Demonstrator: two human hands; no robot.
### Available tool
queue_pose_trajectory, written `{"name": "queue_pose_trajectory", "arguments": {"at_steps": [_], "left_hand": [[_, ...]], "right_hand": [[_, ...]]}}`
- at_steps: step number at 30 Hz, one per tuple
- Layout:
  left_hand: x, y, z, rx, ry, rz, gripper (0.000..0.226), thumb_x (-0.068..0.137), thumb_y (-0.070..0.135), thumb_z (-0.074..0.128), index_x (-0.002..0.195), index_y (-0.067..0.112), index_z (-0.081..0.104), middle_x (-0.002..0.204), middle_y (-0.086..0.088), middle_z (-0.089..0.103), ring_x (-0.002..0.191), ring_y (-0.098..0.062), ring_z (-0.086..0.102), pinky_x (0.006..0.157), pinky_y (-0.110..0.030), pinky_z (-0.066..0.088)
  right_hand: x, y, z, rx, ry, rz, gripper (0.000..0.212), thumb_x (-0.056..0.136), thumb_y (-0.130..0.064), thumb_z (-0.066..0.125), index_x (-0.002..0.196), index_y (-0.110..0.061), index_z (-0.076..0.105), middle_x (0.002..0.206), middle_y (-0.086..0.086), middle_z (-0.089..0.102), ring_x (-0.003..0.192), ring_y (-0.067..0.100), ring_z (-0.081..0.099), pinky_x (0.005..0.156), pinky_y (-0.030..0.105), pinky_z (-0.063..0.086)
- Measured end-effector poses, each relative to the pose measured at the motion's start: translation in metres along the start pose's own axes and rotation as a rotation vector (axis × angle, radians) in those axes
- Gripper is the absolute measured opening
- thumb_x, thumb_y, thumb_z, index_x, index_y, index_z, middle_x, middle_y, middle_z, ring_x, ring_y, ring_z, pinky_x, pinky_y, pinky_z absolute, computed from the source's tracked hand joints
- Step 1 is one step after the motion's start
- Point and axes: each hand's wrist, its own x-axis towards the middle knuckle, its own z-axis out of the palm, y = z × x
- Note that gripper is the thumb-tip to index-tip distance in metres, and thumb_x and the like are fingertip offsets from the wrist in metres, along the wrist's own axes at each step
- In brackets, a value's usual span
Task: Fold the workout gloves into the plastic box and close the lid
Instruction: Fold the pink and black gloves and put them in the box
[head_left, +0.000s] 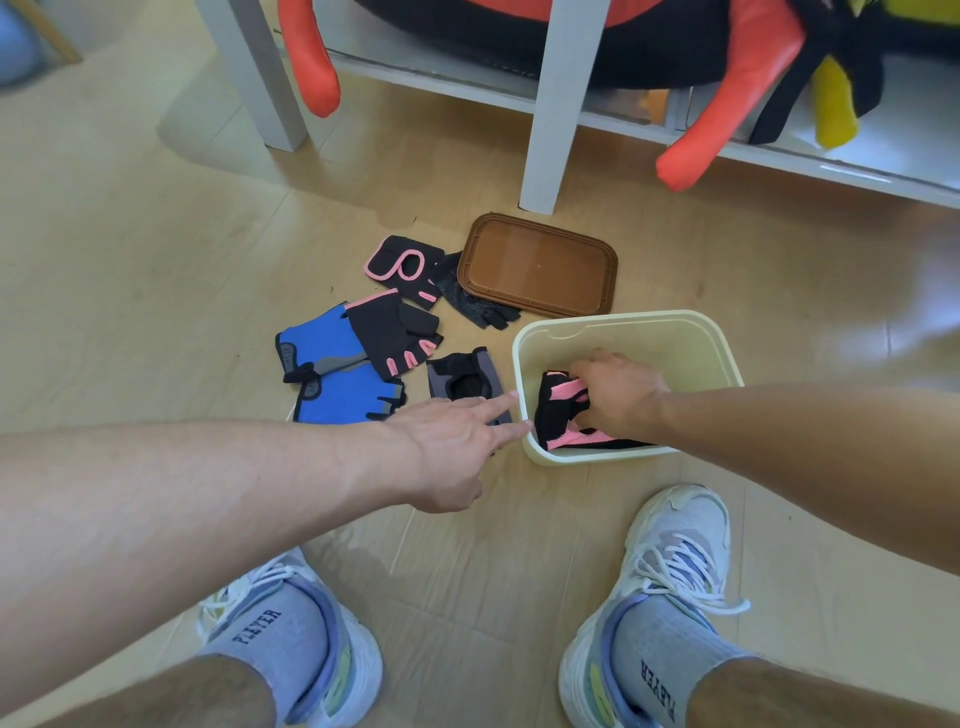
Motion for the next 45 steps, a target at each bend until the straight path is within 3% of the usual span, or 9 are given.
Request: {"name": "queue_pose_trajectory", "arguments": {"at_steps": [4,10,20,25,29,32,35,42,45], "left_hand": [[-0.001,0.0,-0.001,-0.008,-0.001,0.002,0.083,0.099,0.03,0.054,0.164,0.036,0.003,0.172,0.006,-0.015,0.16,-0.02,0.007,0.124,-0.042,0.027],[-0.003,-0.001,-0.001,-0.007,-0.006,0.006,0.083,0.1,0.031,0.055,0.164,0.037,0.001,0.172,0.007,-0.015,0.16,-0.018,0.006,0.125,-0.039,0.026],[-0.003,-0.001,0.0,-0.011,-0.007,-0.001,0.085,0.098,0.024,0.053,0.164,0.037,0.0,0.172,0.006,-0.013,0.159,-0.018,0.008,0.124,-0.038,0.025],[-0.003,-0.001,0.0,-0.013,-0.008,-0.003,0.087,0.097,0.024,0.054,0.164,0.036,-0.001,0.172,0.005,-0.013,0.159,-0.019,0.008,0.124,-0.037,0.023],[-0.002,-0.001,0.001,-0.004,-0.01,-0.002,0.087,0.098,0.025,0.053,0.164,0.036,-0.002,0.172,0.005,-0.014,0.16,-0.018,0.007,0.124,-0.037,0.023],[-0.002,-0.001,0.002,0.002,-0.017,-0.004,0.088,0.098,0.026,0.054,0.163,0.037,-0.003,0.172,0.006,-0.015,0.16,-0.018,0.005,0.126,-0.04,0.024],[-0.001,0.0,0.003,0.014,-0.026,-0.009,0.089,0.097,0.026,0.054,0.163,0.037,-0.005,0.172,0.006,-0.016,0.16,-0.018,0.004,0.126,-0.043,0.024],[-0.001,0.0,0.005,0.016,-0.032,-0.019,0.09,0.097,0.025,0.053,0.162,0.036,-0.008,0.17,0.004,-0.021,0.16,-0.02,0.001,0.127,-0.043,0.021],[-0.007,-0.007,0.007,0.012,-0.049,-0.046,0.089,0.098,0.028,0.055,0.163,0.035,-0.006,0.17,0.004,-0.022,0.16,-0.02,0.001,0.127,-0.041,0.02]], "right_hand": [[-0.006,0.006,-0.013,-0.235,0.063,-0.272,0.037,0.084,-0.051,0.073,0.109,-0.025,0.066,0.112,0.0,0.054,0.114,0.023,0.05,0.088,0.035,0.039],[-0.008,0.017,-0.034,0.203,-0.227,-0.249,0.025,0.087,-0.014,0.077,0.105,-0.019,0.06,0.089,-0.007,0.065,0.075,0.011,0.057,0.058,0.023,0.038],[0.015,0.03,-0.032,0.437,-0.482,0.019,0.036,0.094,-0.003,0.064,0.109,-0.034,0.072,0.117,0.0,0.074,0.112,0.027,0.065,0.096,0.04,0.055],[0.015,0.023,-0.01,0.0,-0.057,0.072,0.054,0.088,-0.033,0.078,0.135,-0.015,0.059,0.13,0.006,0.064,0.116,0.03,0.063,0.094,0.041,0.055],[0.005,0.013,-0.004,-0.059,0.149,-0.028,0.028,0.095,-0.026,0.067,0.122,-0.023,0.059,0.127,0.001,0.061,0.116,0.027,0.058,0.085,0.036,0.049],[0.002,0.011,0.005,-0.062,-0.071,-0.103,0.029,0.092,-0.018,0.064,0.12,-0.027,0.063,0.118,-0.001,0.069,0.098,0.024,0.062,0.075,0.031,0.05],[0.004,0.014,0.012,-0.155,-0.282,-0.177,0.058,0.088,-0.003,0.054,0.143,-0.02,0.058,0.133,0.003,0.064,0.113,0.027,0.064,0.08,0.03,0.054],[0.006,0.019,0.002,-0.213,-0.331,-0.222,0.069,0.09,0.004,0.04,0.153,-0.022,0.047,0.155,0.002,0.047,0.136,0.024,0.05,0.101,0.03,0.049],[0.005,0.022,0.001,-0.176,-0.281,-0.213,0.064,0.09,0.001,0.044,0.149,-0.025,0.052,0.148,-0.001,0.052,0.13,0.022,0.055,0.092,0.028,0.049]]}}
